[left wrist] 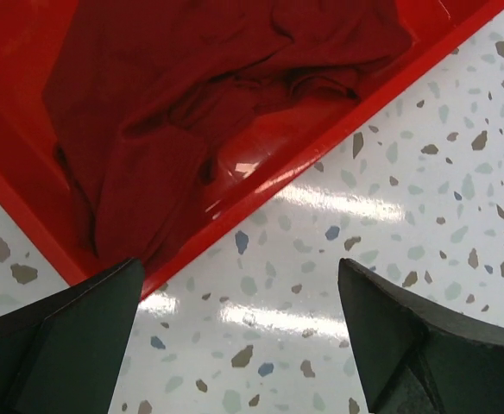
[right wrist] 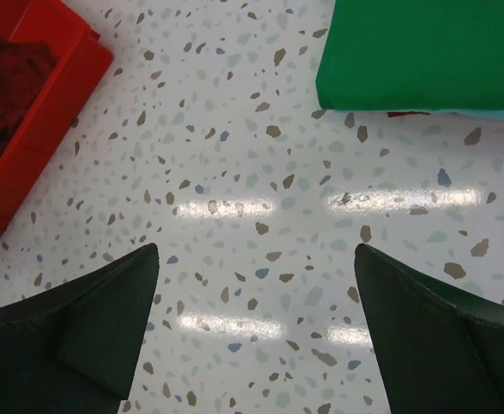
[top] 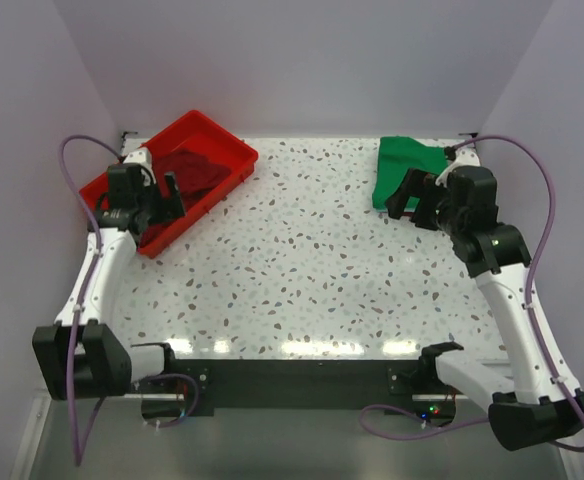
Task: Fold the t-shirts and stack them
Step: Grab the tshirt from the pile, then move the tshirt to the center of the board, then flatten the tshirt out
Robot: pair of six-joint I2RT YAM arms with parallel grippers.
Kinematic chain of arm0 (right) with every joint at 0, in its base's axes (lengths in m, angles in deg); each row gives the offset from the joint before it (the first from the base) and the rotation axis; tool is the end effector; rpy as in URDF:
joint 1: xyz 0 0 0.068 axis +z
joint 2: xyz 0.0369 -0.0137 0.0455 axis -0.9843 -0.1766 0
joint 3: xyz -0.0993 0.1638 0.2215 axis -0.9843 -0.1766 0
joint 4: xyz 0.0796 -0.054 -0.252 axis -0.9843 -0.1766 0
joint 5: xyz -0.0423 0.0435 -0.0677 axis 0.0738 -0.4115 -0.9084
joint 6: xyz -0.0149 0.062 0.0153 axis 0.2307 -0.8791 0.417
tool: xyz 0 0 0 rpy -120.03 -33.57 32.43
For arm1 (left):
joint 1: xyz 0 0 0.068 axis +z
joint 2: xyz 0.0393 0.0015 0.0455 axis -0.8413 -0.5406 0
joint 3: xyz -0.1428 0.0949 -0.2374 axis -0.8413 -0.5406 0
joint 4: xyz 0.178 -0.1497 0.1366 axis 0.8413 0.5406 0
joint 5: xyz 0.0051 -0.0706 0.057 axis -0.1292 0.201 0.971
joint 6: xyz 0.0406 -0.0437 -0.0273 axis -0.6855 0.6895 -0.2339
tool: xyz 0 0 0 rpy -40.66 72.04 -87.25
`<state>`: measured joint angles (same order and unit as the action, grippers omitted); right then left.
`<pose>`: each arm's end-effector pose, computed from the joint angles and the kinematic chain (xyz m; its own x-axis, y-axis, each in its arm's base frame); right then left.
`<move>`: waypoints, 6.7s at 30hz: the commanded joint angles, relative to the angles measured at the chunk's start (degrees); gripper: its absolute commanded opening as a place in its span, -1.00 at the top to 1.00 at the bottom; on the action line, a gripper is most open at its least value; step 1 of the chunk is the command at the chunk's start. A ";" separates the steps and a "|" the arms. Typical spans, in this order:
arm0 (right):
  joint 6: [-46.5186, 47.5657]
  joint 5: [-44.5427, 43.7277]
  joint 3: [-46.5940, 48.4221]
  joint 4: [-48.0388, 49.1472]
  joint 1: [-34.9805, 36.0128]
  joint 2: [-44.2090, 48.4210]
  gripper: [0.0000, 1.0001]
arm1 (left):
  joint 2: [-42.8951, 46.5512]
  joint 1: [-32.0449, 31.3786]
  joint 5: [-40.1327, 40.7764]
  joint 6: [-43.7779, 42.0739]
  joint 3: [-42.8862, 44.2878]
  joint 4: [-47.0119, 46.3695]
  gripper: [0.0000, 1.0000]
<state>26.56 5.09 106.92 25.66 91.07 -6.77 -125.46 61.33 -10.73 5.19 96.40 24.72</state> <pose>0.2098 0.0425 0.4033 -0.5261 0.3113 -0.7914 0.0057 0.9319 0.3627 0.2737 0.0203 0.3100 -0.6001 -0.2892 -0.7458 -0.2395 0.9546 -0.1774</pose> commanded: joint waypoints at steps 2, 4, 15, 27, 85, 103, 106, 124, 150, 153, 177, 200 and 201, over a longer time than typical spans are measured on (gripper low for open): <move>0.61 -6.24 -1.18 4.60 0.09 -0.66 -0.98 | -10.04 0.69 2.65 -3.78 9.66 -7.74 -1.00; 0.96 -6.60 -1.09 6.00 0.09 -2.94 -0.98 | -17.07 1.04 4.05 -2.91 14.32 -7.48 -1.00; -1.85 -3.09 10.14 9.61 0.09 -22.72 -0.98 | -45.39 1.66 6.79 -2.82 32.96 -0.72 -1.00; -2.64 2.37 13.06 10.05 0.09 -28.18 -0.98 | -46.28 1.66 3.10 -2.73 36.65 1.74 1.00; -3.35 0.52 -27.02 2.84 0.36 -3.03 -0.75 | 5.58 -11.87 -10.79 10.19 -15.10 14.67 -0.81; -1.24 0.61 -20.96 13.83 0.36 -22.54 -0.09 | -6.72 -34.46 -10.01 24.96 -7.29 3.68 -0.79; -1.32 1.14 -20.52 14.89 0.36 -24.13 -0.08 | -8.39 -35.43 -7.46 25.22 -6.49 3.33 -0.81; -1.33 1.40 -17.27 17.44 0.27 -31.25 0.00 | -16.83 -38.07 2.65 22.06 -1.75 7.20 -0.37; 1.31 -0.88 -15.95 15.07 0.27 -32.93 1.00 | -5.68 -36.41 15.92 20.39 4.75 19.48 1.00; 1.66 -1.94 -14.54 13.31 0.27 -31.09 1.00 | -1.99 -32.99 18.21 19.69 7.65 22.39 1.00; 2.19 -5.28 -13.75 11.63 0.18 -34.41 0.21 | 1.62 -23.83 21.11 9.23 8.89 21.44 1.00; 2.19 -3.79 -11.30 10.41 -0.69 -31.72 1.00 | 4.08 -23.74 19.35 7.03 15.21 20.56 1.00; 1.93 -3.52 -9.72 8.40 -1.31 -30.30 1.00 | 5.13 -23.74 19.44 6.86 16.70 20.30 1.00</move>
<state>28.79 1.11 92.41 37.95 90.92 -43.10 -123.60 37.26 8.64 13.86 108.11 47.43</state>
